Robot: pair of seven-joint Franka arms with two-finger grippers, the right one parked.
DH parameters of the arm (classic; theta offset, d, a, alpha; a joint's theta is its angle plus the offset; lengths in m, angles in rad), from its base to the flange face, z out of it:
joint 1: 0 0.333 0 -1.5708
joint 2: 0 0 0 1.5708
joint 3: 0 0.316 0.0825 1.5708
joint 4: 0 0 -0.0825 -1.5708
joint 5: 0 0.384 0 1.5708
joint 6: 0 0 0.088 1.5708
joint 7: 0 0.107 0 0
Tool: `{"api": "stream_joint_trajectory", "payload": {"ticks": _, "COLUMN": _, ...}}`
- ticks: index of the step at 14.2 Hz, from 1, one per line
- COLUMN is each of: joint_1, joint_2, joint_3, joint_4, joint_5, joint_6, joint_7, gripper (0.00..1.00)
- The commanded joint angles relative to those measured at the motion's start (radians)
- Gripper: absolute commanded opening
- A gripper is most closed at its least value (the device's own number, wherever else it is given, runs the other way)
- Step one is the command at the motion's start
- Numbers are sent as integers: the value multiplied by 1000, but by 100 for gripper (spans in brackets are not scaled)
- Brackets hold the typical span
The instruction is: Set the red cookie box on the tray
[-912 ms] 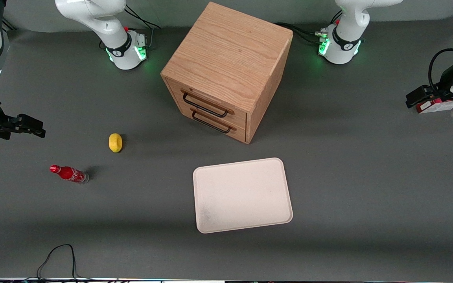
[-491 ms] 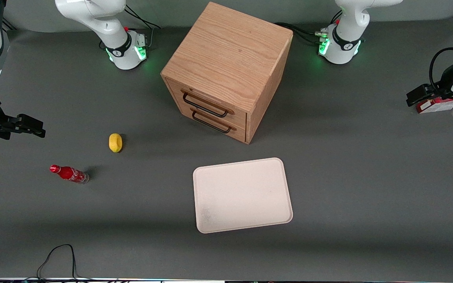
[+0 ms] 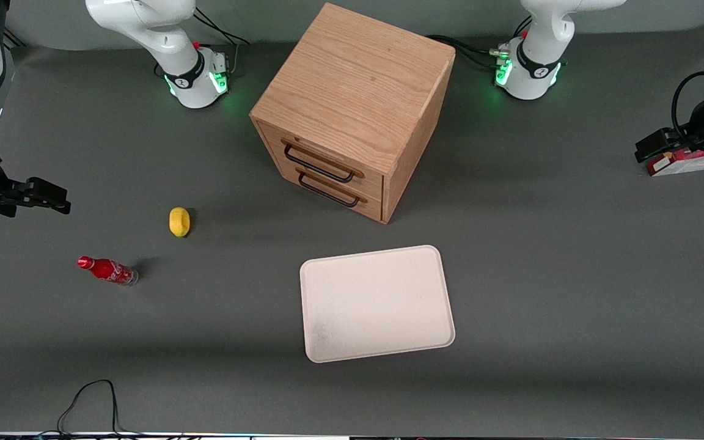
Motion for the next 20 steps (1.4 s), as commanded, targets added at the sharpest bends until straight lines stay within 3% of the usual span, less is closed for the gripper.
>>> {"api": "stream_joint_trajectory", "payload": {"ticks": 1, "joint_1": 14, "joint_2": 24, "joint_3": 2, "joint_4": 55, "joint_5": 2, "joint_6": -39, "joint_7": -8, "gripper": 100}}
{"api": "stream_joint_trajectory", "payload": {"ticks": 13, "joint_1": 47, "joint_2": 30, "joint_3": 4, "joint_4": 70, "joint_5": 27, "joint_6": -52, "joint_7": 17, "gripper": 100}}
{"api": "stream_joint_trajectory", "payload": {"ticks": 17, "joint_1": 147, "joint_2": 41, "joint_3": 4, "joint_4": 85, "joint_5": 30, "joint_6": -63, "joint_7": 217, "gripper": 100}}
{"api": "stream_joint_trajectory", "payload": {"ticks": 20, "joint_1": 251, "joint_2": 41, "joint_3": 4, "joint_4": 87, "joint_5": 82, "joint_6": -76, "joint_7": 459, "gripper": 100}}
